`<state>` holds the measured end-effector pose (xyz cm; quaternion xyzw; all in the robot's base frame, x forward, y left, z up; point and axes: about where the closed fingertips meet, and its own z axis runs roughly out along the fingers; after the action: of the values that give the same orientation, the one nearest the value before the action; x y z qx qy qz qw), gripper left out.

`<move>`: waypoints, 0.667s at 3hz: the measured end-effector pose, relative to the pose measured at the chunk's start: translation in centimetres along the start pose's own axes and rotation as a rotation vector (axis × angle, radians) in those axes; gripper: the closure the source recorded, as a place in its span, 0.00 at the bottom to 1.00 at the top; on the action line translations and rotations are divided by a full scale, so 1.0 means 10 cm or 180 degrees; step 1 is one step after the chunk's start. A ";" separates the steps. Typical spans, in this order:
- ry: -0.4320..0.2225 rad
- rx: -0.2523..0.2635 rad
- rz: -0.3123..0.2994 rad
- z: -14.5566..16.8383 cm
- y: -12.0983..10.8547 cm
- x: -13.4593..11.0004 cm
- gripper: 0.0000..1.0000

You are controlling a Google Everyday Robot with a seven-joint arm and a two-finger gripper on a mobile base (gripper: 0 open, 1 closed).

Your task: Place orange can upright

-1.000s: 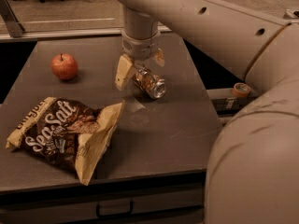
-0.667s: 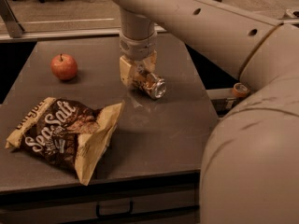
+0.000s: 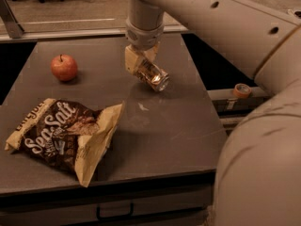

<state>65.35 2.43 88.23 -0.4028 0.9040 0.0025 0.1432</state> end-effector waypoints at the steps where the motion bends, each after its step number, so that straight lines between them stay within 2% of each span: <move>1: -0.0729 -0.0385 -0.0115 -0.19 -0.21 -0.18 1.00; 2: -0.1586 -0.0883 -0.0209 -0.30 -0.38 -0.33 1.00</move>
Offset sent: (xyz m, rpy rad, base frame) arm 0.0050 -0.0722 0.1168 1.1134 -0.1899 0.4310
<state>69.44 1.95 92.42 -0.4347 0.8184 0.2203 0.3045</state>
